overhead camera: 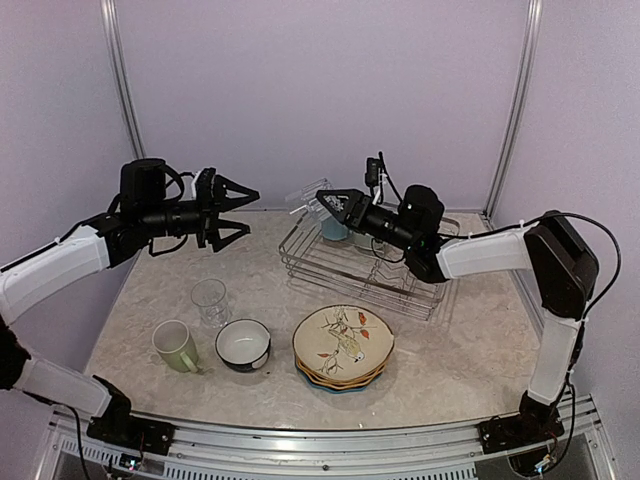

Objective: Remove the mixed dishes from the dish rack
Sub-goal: Pass from the right arm to the left

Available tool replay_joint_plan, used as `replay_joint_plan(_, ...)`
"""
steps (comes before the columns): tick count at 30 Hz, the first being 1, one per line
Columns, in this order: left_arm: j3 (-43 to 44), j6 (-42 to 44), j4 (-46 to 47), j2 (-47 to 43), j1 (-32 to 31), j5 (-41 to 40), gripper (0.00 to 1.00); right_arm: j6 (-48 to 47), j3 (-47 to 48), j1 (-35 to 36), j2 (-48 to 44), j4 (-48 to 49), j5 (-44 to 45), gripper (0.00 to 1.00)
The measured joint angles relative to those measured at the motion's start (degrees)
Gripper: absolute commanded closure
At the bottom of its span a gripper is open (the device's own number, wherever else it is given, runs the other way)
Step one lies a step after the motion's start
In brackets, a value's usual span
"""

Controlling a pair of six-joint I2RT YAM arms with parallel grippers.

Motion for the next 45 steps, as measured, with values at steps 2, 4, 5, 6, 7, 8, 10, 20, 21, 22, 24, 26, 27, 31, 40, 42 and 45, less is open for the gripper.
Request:
replay_joint_plan(2,-0.83,-1.84,3.69,1.01,0.0,1.07,0.1,2.25,0.0,0.68,0.0,3.65,-1.33,1.0)
replay_joint_plan(4,-1.73,-3.65,7.41,1.88,-0.02,2.25,0.12,3.67,0.0,1.6,0.0,5.9,-2.29,1.0)
replay_joint_plan(5,-2.14,-4.63,9.4,2.45,-0.07,2.95,0.12,4.26,-0.02,2.16,0.0,6.8,-2.62,1.0)
replay_joint_plan(6,-2.4,-5.4,11.1,2.95,-0.09,3.65,0.12,4.92,-0.07,2.75,0.0,7.76,-2.99,1.0)
replay_joint_plan(7,-2.86,-6.34,13.44,3.65,-0.26,4.46,0.12,5.51,-0.11,3.23,0.02,8.7,-3.3,1.0)
replay_joint_plan(8,-3.34,-7.17,15.65,4.22,-0.44,5.03,0.12,6.21,-0.11,3.65,0.13,9.53,-3.61,1.0)
replay_joint_plan(10,-4.13,-8.2,19.3,5.01,-1.2,5.81,0.14,7.26,-0.07,4.37,0.59,11.3,-4.37,1.0)
replay_joint_plan(20,-3.78,-10.29,26.03,6.36,-4.2,8.15,0.51,10.91,0.35,6.12,4.11,14.95,-5.92,1.0)
replay_joint_plan(21,-3.78,-10.4,26.4,6.36,-4.2,8.15,0.55,11.17,0.35,6.12,4.13,15.17,-5.92,1.0)
replay_joint_plan(22,-3.78,-10.82,26.8,6.36,-4.2,8.17,0.59,11.45,0.35,6.12,4.15,15.54,-5.95,1.0)
replay_joint_plan(24,-3.8,-11.34,27.58,6.4,-4.22,8.2,0.66,12.09,0.35,6.14,4.15,16.79,-6.03,1.0)
replay_joint_plan(26,-3.85,-11.96,28.55,6.45,-4.22,8.33,0.74,12.87,0.35,6.27,4.28,18.29,-6.08,0.97)
replay_joint_plan(27,-3.85,-12.17,28.81,6.49,-4.24,8.37,0.79,13.11,0.35,6.34,4.39,18.95,-6.08,0.94)
replay_joint_plan(31,-3.85,-13.05,28.28,6.73,-4.24,8.48,1.0,14.49,0.35,6.38,5.33,21.33,-6.05,0.8)
replay_joint_plan(40,-1.95,-8.2,18.29,3.76,-4.07,7.54,1.0,17.05,0.28,6.54,7.15,23.47,-8.63,0.11)
replay_joint_plan(42,-1.9,-6.75,14.08,2.01,-3.93,6.71,1.0,16.04,0.22,6.73,7.15,22.23,-8.76,0.0)
replay_joint_plan(45,-1.95,-5.31,7.02,-0.72,-1.88,4.59,1.0,12.35,-0.9,5.95,6.71,19.56,-7.34,0.0)
